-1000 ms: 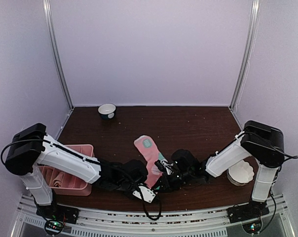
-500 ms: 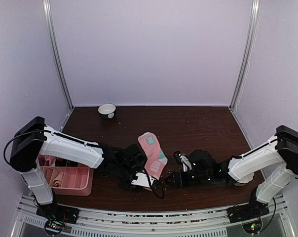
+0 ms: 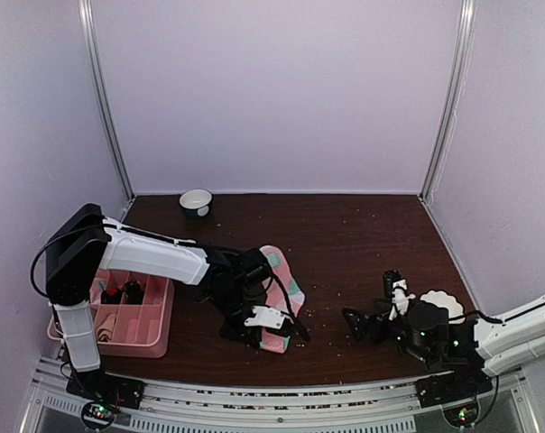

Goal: Roll the socks
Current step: Roll the sock.

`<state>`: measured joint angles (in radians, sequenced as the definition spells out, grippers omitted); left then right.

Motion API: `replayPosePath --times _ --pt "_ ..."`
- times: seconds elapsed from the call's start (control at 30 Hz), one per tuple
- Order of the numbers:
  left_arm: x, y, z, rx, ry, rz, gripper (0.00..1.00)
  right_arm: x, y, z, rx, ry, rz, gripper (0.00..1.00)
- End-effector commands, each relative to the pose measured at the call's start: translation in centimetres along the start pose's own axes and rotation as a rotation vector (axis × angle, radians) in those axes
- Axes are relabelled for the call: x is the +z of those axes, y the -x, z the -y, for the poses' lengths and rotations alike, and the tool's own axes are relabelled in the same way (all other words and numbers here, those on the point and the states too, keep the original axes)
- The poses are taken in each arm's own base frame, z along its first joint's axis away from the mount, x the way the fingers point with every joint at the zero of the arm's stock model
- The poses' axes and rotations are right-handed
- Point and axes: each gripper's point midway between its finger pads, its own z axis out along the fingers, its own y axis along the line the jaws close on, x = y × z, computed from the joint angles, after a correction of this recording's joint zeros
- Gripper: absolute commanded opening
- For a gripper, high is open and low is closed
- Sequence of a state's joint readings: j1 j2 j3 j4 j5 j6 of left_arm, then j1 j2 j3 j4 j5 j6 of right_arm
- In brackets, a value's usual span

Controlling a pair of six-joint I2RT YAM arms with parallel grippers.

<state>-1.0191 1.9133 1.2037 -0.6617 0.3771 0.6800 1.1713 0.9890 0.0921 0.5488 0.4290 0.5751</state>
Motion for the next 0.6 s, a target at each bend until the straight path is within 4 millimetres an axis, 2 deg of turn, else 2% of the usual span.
replayPosePath --times 0.0,0.07,0.1,0.17,0.3,0.43,0.57 --pt "0.5 -0.6 2.7 -0.034 -0.208 -0.009 0.00 -1.3 -0.9 -4.9 -0.229 0.237 0.022 1.00" --pt "0.6 -0.4 2.7 -0.036 -0.246 -0.012 0.00 -1.1 -3.1 -7.5 -0.449 0.286 -0.068 1.00" --pt "0.7 -0.4 2.8 -0.040 -0.262 -0.016 0.00 -1.3 -4.9 -8.6 -0.567 0.306 -0.129 0.99" --pt "0.7 -0.2 2.7 -0.052 -0.295 -0.018 0.00 -1.2 -5.9 -11.5 -0.708 0.345 -0.153 1.00" --pt "0.7 0.2 2.6 -0.093 -0.361 -0.005 0.00 -0.6 -8.5 -15.3 -0.882 0.399 -0.194 0.84" --pt "0.7 0.4 2.6 -0.115 -0.417 -0.006 0.00 0.6 -10.4 -17.6 -1.012 0.428 -0.225 0.71" --pt "0.8 0.3 2.5 -0.141 -0.455 -0.001 0.00 1.6 -11.6 -18.4 -1.078 0.440 -0.234 0.61"
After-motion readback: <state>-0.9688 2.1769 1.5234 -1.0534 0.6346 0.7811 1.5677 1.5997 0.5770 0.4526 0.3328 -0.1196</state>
